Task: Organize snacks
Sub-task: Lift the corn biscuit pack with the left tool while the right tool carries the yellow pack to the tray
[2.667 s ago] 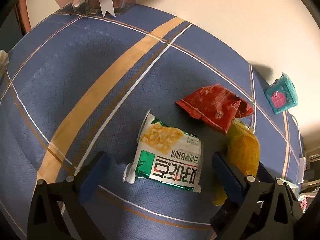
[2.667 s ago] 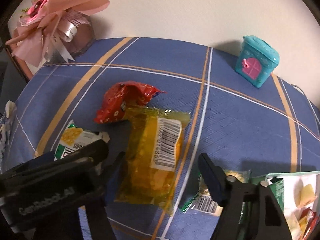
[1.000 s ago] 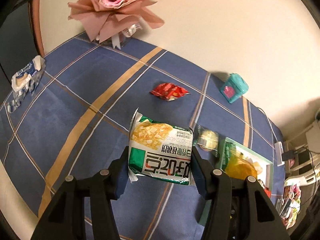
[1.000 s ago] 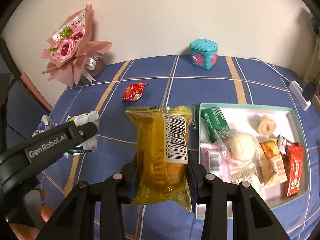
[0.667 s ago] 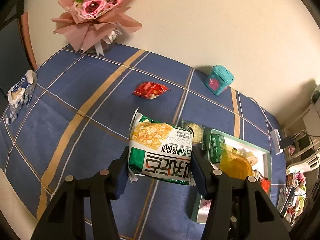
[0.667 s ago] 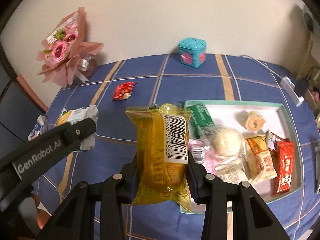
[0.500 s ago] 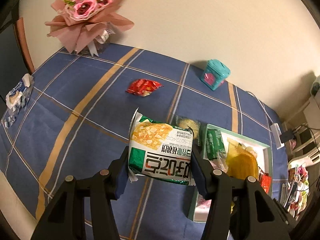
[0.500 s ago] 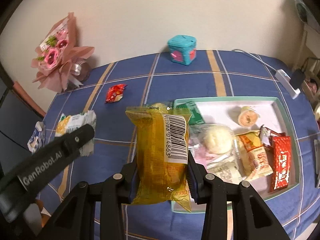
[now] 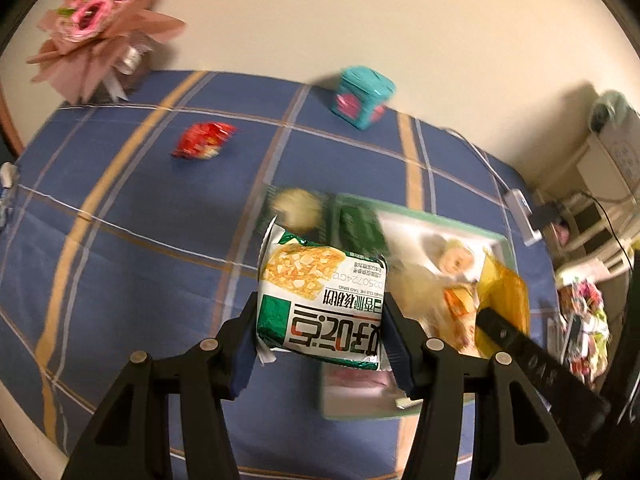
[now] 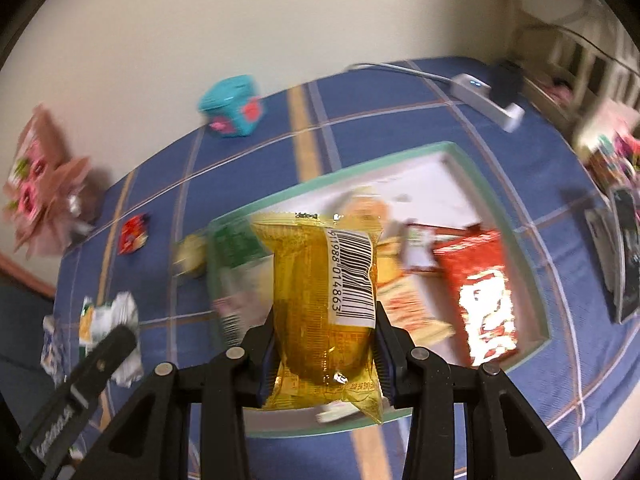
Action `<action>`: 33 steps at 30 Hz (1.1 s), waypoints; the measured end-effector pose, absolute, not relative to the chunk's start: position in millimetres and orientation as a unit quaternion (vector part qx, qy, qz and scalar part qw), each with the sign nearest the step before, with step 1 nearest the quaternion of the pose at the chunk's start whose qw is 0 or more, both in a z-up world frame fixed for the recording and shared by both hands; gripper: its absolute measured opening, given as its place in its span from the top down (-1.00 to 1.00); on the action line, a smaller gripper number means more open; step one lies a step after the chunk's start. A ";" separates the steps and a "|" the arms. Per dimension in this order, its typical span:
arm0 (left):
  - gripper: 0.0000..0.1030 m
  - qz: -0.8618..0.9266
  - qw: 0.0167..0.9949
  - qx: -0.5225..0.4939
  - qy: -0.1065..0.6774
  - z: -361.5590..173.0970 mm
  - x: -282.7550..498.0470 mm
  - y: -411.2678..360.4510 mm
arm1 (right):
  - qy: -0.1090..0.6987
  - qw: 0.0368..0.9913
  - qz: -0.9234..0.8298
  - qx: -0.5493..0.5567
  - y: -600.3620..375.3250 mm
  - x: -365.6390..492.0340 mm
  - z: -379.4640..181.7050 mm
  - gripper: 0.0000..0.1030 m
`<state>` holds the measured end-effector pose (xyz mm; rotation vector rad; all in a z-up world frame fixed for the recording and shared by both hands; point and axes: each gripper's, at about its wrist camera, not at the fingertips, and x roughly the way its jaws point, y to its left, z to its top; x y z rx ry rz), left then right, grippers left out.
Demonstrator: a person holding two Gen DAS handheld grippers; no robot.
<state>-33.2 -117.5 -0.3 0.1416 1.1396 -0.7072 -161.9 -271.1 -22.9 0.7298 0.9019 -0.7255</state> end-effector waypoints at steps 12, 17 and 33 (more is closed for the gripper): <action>-0.12 -0.387 0.744 0.146 0.524 -17.8 -95.7 -170.9 | 0.402 0.735 -0.394 0.378 -321.6 -214.5 -33.3 0.17; -0.13 -0.402 0.733 0.184 0.517 -31.0 -116.6 -190.2 | 0.399 0.729 -0.403 0.383 -329.8 -227.9 -35.9 0.17; -0.21 -0.399 0.721 0.196 0.532 -64.7 -113.9 -205.0 | 0.423 0.730 -0.387 0.373 -327.3 -217.2 -46.1 0.16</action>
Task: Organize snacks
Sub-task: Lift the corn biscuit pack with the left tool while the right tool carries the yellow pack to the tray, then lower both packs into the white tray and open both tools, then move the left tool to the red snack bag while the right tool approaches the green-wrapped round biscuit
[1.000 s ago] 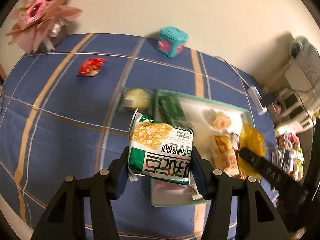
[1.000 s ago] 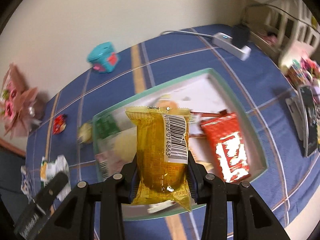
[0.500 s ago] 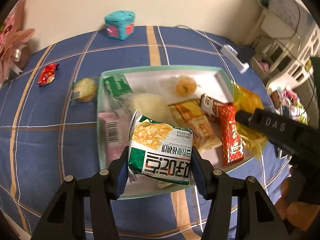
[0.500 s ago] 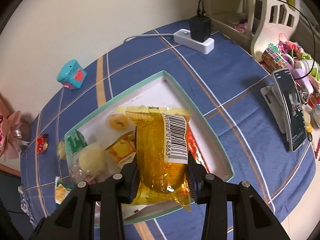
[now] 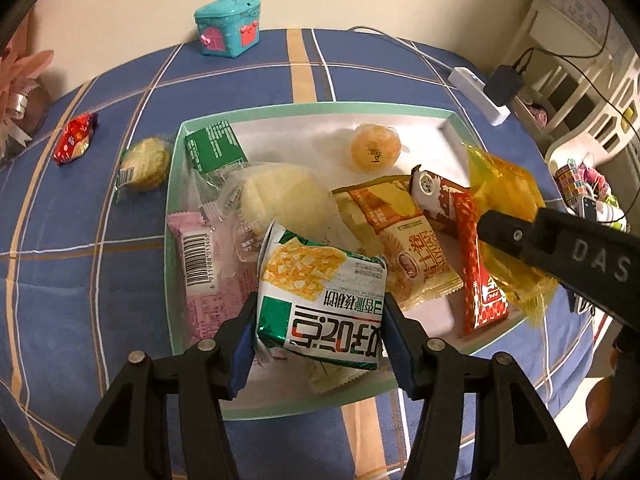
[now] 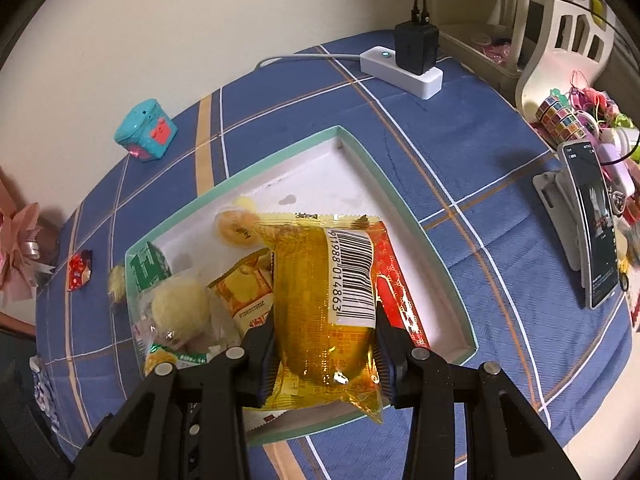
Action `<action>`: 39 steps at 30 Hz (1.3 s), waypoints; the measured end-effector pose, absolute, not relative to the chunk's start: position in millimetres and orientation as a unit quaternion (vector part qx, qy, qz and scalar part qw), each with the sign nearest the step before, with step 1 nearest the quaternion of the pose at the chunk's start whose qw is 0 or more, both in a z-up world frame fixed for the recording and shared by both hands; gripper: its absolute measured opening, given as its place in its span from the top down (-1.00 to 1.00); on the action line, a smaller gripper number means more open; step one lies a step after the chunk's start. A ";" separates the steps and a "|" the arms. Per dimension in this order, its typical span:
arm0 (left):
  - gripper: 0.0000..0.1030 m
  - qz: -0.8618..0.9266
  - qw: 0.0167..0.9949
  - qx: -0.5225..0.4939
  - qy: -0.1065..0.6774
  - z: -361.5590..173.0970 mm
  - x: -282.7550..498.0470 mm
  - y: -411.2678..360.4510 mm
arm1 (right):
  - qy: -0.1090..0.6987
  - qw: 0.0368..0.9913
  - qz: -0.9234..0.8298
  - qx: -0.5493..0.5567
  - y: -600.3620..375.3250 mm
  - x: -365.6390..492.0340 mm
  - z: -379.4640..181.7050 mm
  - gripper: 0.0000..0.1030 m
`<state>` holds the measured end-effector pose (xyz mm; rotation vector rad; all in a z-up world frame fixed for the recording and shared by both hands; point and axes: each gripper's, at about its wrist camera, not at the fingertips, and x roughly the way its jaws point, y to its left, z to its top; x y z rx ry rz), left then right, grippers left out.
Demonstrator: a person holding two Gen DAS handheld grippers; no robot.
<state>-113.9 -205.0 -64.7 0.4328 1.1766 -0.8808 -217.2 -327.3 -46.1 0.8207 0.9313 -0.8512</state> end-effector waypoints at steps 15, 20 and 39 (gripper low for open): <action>-0.76 -0.361 0.746 0.159 0.537 -40.4 -87.1 -184.5 | 0.433 0.731 -0.410 0.333 -319.6 -214.3 -29.5 -0.95; -0.85 -0.306 0.784 0.146 0.521 -33.6 -58.5 -160.4 | 0.436 0.738 -0.412 0.311 -312.9 -208.9 -23.1 -1.00; -0.99 -0.237 0.846 0.117 0.464 -9.3 10.8 -94.8 | 0.440 0.788 -0.359 0.239 -259.6 -167.6 -0.9 -1.00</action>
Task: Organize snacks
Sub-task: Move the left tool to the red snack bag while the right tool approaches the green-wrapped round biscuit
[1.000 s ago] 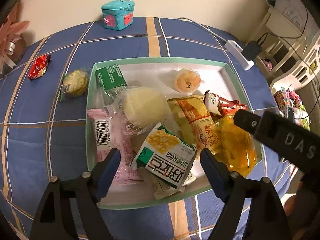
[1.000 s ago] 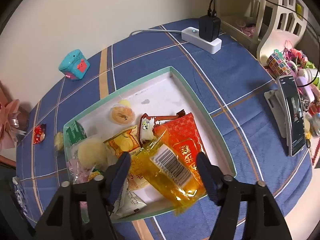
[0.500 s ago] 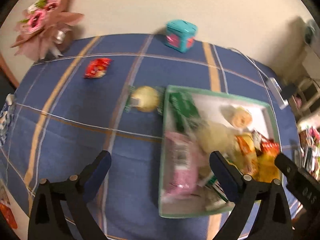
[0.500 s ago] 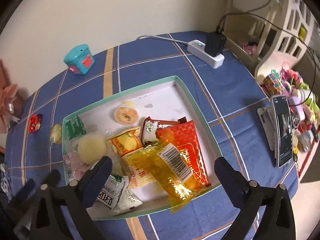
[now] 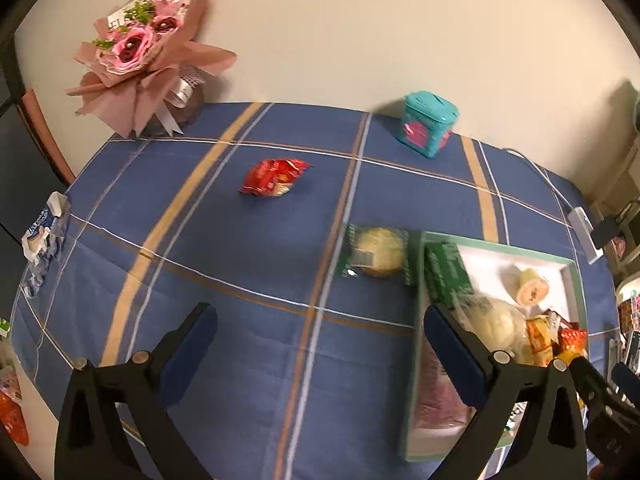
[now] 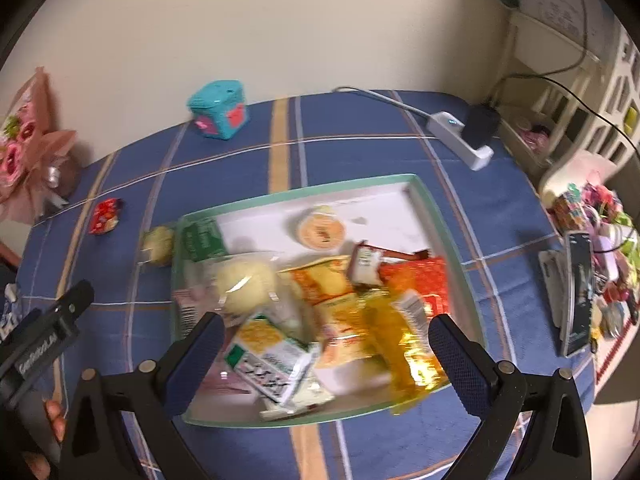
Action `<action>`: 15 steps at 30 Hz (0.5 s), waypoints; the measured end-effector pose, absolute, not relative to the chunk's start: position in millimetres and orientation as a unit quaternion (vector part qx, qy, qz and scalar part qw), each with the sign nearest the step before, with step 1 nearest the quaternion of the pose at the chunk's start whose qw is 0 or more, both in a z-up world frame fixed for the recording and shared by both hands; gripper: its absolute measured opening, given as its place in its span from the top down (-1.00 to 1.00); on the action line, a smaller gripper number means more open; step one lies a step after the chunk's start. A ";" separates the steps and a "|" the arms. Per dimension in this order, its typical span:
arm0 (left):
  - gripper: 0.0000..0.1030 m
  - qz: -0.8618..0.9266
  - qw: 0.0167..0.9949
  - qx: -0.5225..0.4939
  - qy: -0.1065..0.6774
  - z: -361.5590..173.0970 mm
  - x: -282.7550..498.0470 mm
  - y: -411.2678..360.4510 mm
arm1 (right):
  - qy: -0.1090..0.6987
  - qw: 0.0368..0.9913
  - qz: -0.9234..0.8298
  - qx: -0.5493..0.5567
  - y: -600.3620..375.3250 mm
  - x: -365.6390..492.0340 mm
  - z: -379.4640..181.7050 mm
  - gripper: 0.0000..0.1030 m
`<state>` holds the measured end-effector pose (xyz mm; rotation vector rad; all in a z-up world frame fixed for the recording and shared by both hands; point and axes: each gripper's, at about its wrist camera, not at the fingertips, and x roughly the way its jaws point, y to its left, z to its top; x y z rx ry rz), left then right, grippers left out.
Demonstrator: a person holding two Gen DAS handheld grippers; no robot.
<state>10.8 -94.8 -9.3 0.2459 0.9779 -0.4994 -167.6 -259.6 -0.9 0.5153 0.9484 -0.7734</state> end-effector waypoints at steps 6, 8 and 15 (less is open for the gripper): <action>-0.99 -0.210 0.853 0.123 0.461 -12.1 28.9 -74.8 | 0.445 0.805 -0.324 0.220 -237.7 -145.0 -2.9 -1.00; -0.99 -0.202 0.853 0.115 0.468 -14.2 36.5 -65.7 | 0.447 0.812 -0.313 0.208 -228.8 -135.6 -3.6 -1.00; -0.99 -0.187 0.845 0.112 0.489 -22.3 55.2 -46.2 | 0.463 0.822 -0.275 0.186 -201.6 -107.4 -11.6 -1.00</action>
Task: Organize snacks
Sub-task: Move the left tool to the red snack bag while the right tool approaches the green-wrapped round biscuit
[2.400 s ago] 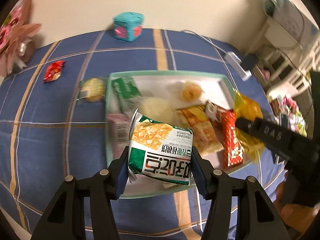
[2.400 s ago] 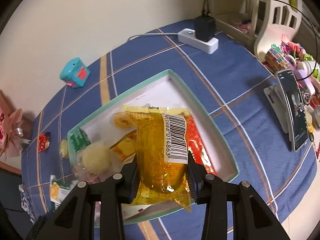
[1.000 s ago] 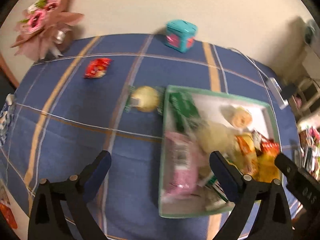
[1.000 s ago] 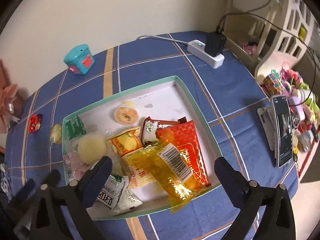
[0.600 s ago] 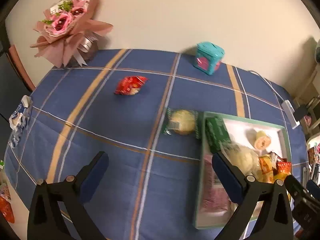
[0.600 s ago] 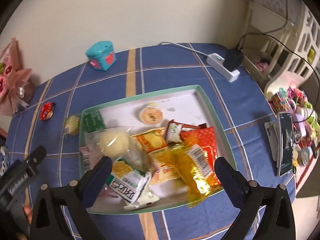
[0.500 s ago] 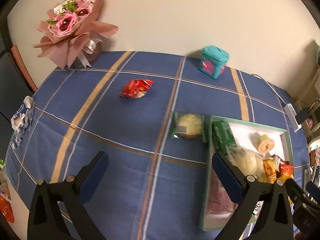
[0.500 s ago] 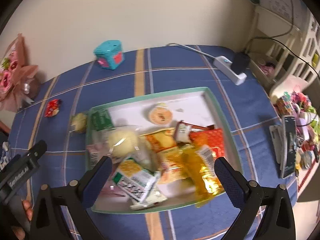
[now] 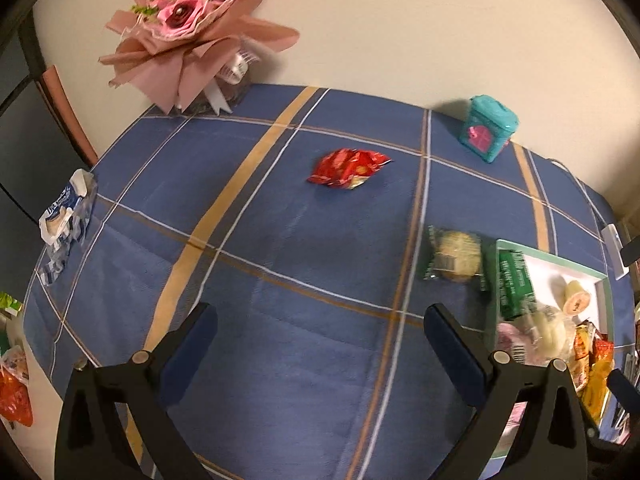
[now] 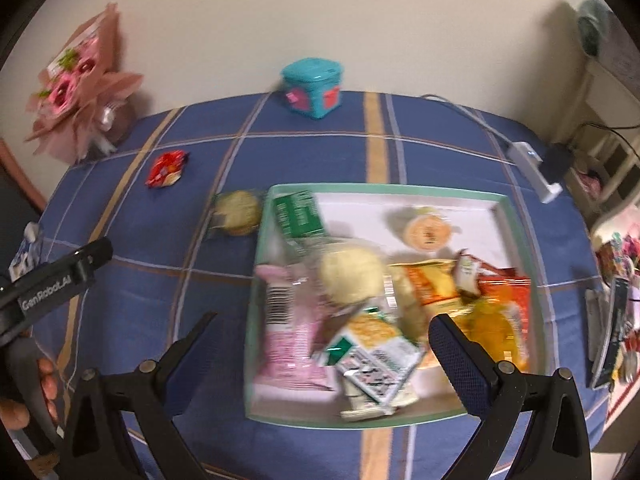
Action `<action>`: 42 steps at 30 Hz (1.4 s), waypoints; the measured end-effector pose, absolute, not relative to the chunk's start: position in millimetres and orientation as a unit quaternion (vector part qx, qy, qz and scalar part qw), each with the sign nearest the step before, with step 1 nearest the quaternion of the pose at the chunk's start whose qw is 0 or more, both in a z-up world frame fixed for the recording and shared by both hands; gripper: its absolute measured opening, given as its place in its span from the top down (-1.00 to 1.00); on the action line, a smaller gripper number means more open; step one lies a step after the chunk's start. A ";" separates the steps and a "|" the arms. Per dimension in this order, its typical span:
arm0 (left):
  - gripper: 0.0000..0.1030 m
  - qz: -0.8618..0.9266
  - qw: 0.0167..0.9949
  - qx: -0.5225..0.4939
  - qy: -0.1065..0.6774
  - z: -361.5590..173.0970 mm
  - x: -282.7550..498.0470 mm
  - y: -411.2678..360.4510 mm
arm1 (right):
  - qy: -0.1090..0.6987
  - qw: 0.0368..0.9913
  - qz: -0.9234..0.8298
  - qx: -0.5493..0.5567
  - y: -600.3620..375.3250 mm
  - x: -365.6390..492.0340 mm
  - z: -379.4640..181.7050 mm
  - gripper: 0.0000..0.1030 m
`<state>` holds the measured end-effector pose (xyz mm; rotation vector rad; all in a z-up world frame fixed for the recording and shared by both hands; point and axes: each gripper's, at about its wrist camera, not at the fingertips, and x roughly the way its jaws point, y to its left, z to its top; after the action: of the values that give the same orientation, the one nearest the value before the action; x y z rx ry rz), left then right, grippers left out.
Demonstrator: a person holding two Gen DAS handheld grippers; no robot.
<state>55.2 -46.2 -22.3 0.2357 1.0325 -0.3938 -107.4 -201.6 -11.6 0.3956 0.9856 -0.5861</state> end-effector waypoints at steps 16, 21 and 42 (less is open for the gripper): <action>-0.99 -0.194 0.847 0.101 0.484 -11.2 95.7 -34.0 | 0.469 0.830 -0.248 0.172 -178.6 -52.1 -19.7 -1.00; -0.99 -0.191 0.849 0.091 0.485 -10.6 112.5 -38.0 | 0.461 0.831 -0.247 0.190 -185.2 -35.9 -16.8 -1.00; -0.99 -0.166 0.853 0.107 0.484 -41.9 161.9 -65.0 | 0.454 0.825 -0.241 0.234 -209.6 35.3 -32.6 -1.00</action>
<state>161.9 -65.0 -41.9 0.2243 1.0185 -0.3499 35.3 -209.6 -32.6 0.4969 0.9658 -0.5114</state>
